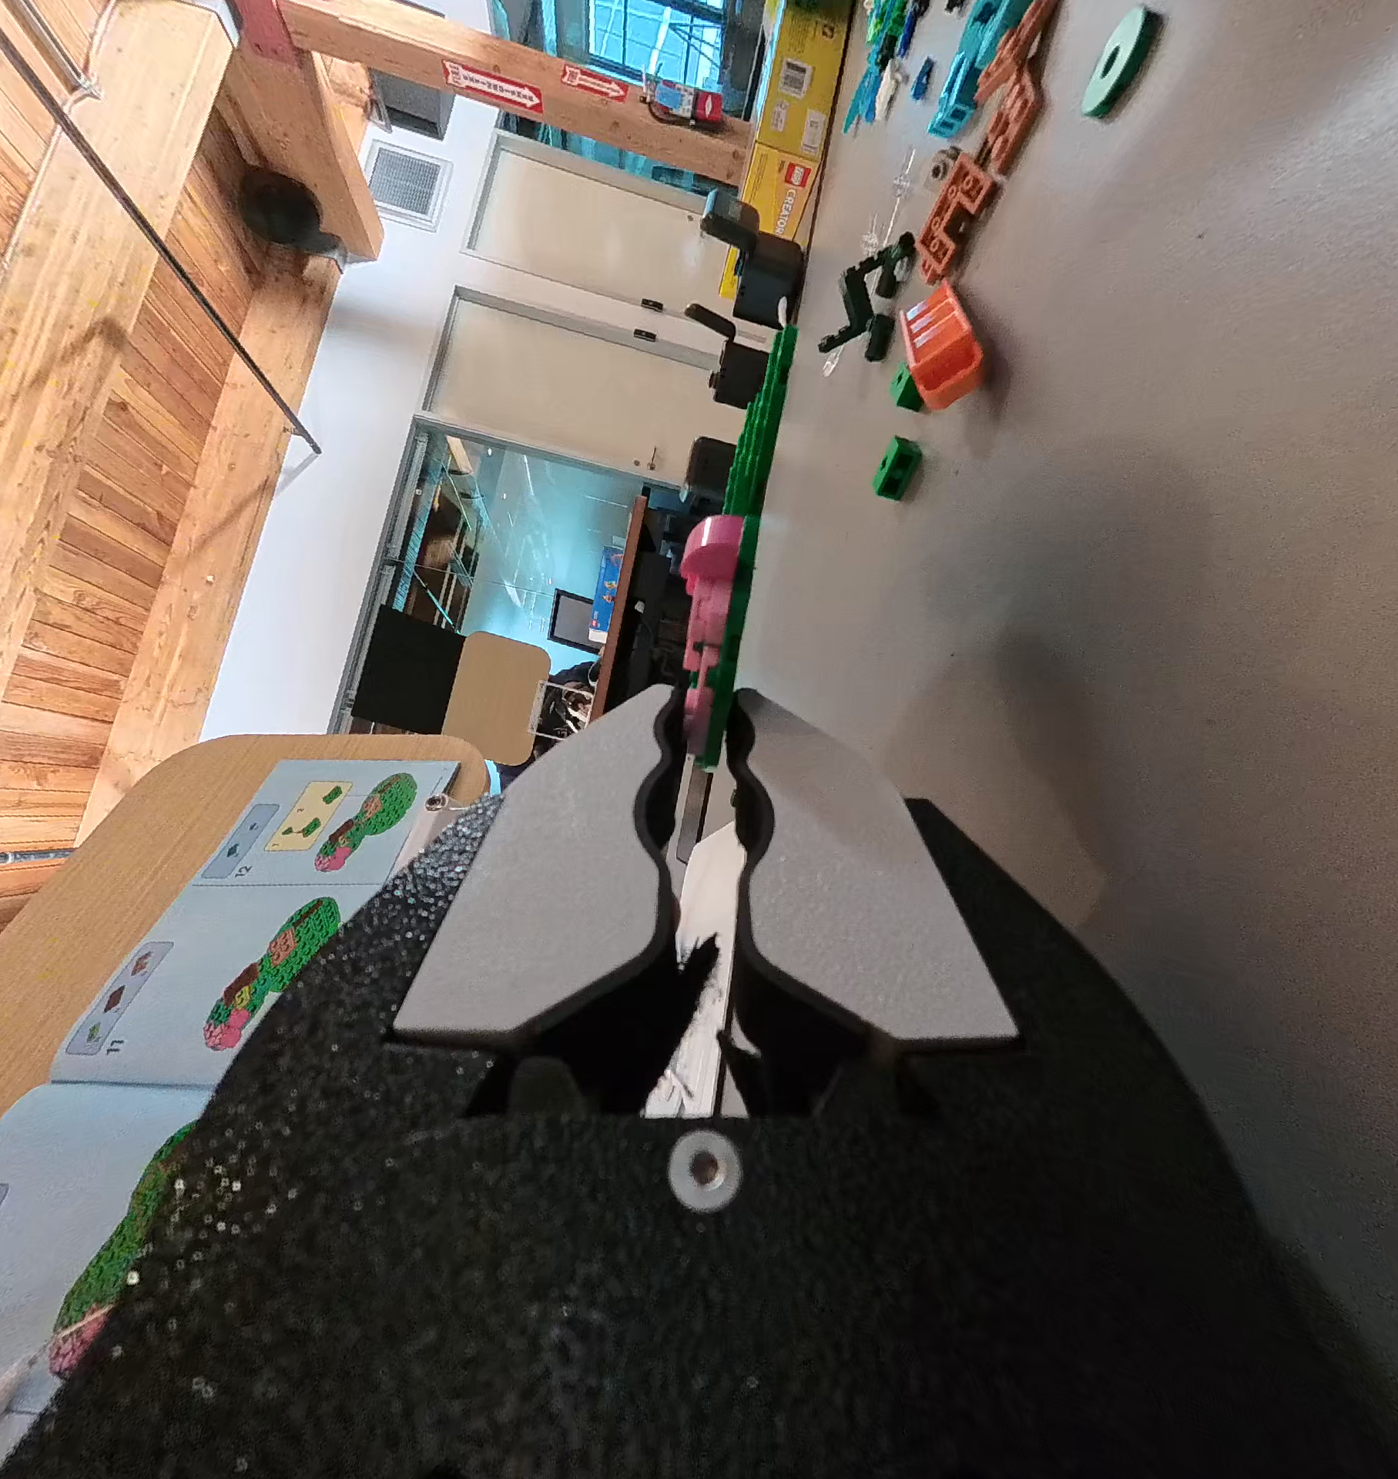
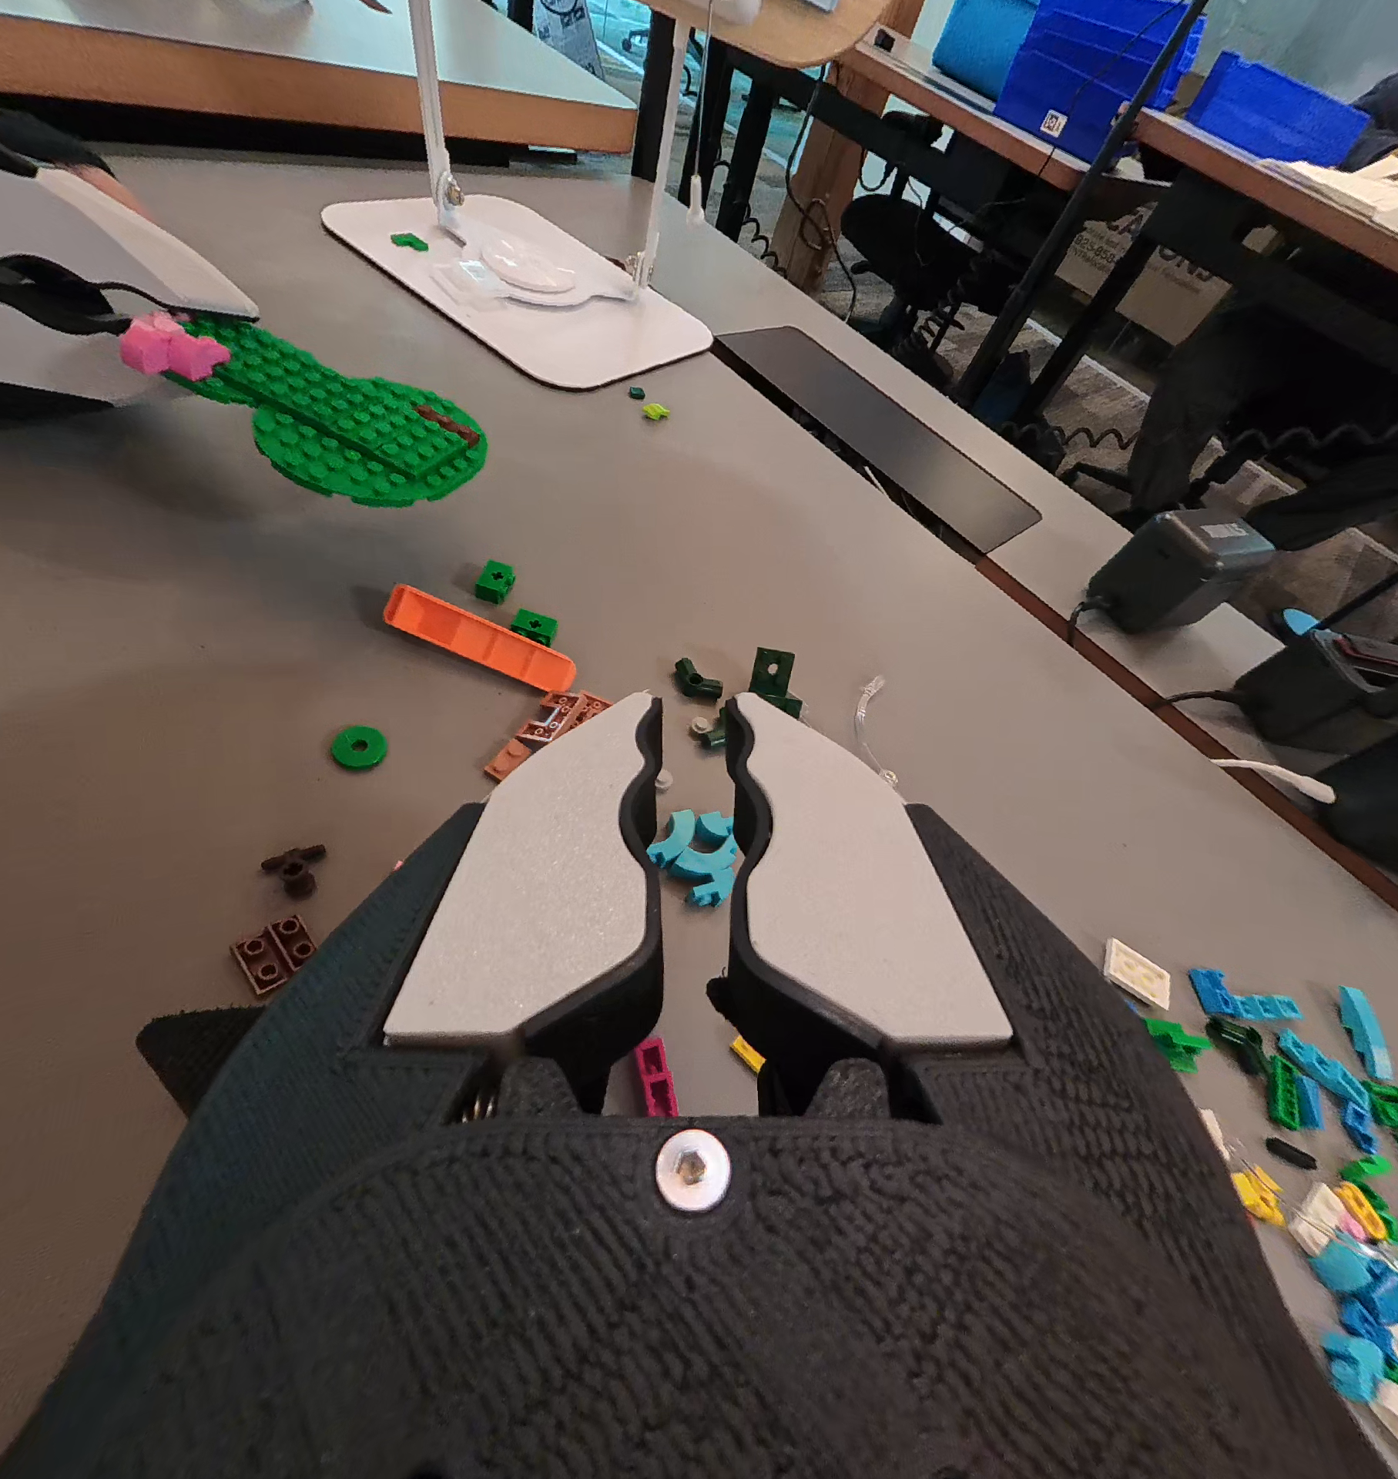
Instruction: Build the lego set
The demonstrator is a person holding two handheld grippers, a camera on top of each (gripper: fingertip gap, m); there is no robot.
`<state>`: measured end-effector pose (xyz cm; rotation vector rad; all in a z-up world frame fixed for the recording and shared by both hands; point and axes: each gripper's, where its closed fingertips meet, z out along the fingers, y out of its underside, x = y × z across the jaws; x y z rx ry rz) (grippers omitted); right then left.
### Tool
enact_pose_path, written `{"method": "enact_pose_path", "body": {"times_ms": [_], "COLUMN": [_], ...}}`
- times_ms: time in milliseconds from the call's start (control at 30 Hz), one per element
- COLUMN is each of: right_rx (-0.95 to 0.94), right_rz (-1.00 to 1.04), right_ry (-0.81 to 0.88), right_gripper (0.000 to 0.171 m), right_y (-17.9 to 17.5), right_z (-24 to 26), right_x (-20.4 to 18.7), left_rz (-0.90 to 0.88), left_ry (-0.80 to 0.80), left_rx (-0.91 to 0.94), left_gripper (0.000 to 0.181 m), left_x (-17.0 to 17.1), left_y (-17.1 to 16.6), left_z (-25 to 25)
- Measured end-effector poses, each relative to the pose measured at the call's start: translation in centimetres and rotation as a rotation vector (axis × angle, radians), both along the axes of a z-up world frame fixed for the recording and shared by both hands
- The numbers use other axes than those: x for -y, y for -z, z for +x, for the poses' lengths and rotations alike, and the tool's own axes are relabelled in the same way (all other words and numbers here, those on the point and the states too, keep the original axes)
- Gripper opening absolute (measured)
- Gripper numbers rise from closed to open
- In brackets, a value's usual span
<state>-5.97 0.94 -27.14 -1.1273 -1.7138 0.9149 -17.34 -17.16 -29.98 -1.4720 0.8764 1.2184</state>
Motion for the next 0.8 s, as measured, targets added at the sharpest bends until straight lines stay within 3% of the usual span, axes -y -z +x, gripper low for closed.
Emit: {"method": "enact_pose_path", "body": {"times_ms": [800], "right_rx": [0.030], "right_rz": [0.040], "right_ry": [-0.036], "right_gripper": [0.013], "right_y": [0.82], "right_z": [-0.33], "right_x": [0.96], "left_rz": [0.004], "left_ry": [0.002], "left_rx": [-0.013], "left_gripper": [0.009], "left_x": [0.06], "left_y": [-0.09], "left_z": [0.11]}}
